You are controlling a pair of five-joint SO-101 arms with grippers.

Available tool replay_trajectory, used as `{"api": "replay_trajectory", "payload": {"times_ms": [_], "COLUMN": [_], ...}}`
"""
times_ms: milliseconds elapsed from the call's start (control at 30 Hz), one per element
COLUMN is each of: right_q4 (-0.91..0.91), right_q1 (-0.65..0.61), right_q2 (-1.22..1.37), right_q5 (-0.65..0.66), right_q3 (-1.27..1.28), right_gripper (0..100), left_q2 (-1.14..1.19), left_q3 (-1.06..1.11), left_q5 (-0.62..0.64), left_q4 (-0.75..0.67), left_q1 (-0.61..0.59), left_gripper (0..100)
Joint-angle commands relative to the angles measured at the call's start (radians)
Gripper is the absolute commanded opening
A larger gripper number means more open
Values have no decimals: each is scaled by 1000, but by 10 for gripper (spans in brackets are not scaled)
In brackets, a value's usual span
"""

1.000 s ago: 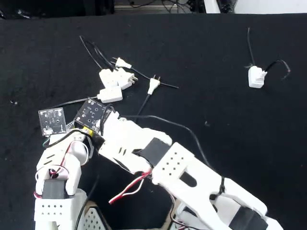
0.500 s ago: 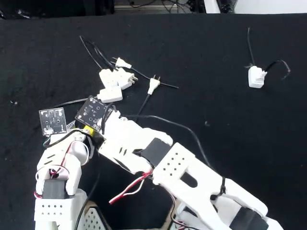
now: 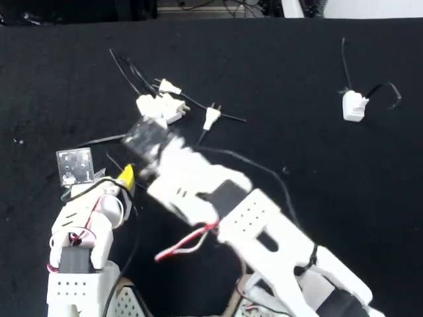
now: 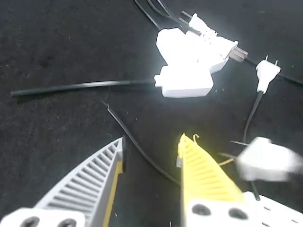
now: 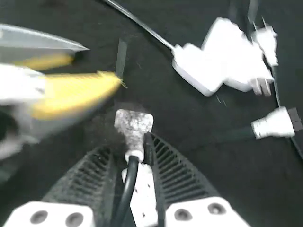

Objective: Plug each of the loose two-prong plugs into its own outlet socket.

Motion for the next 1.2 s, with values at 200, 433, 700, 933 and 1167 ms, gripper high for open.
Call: {"api": "replay_trajectory", "payload": {"times_ms": [200, 433, 700, 933, 1167], "right_q4": [411, 609, 612, 675, 726], "right_q1": [144, 146, 147, 147, 147], "right_q2": [-54, -53, 22, 254, 366], "right_q5": [281, 574, 741, 736, 735], "right_q3": [-217, -291, -265, -444, -527], "right_gripper": [11, 11, 11, 11, 11], "left_q2": [-9, -9, -9, -8, -8], "left_q3": [-19, -38, -56, -58, -64], "left_q5": [-69, -69, -69, -69, -69], "left_q4": [15, 72, 72, 121, 121], "left_q1": [10, 10, 8, 8, 8], "left_gripper": [191, 191, 191, 191, 191]}}
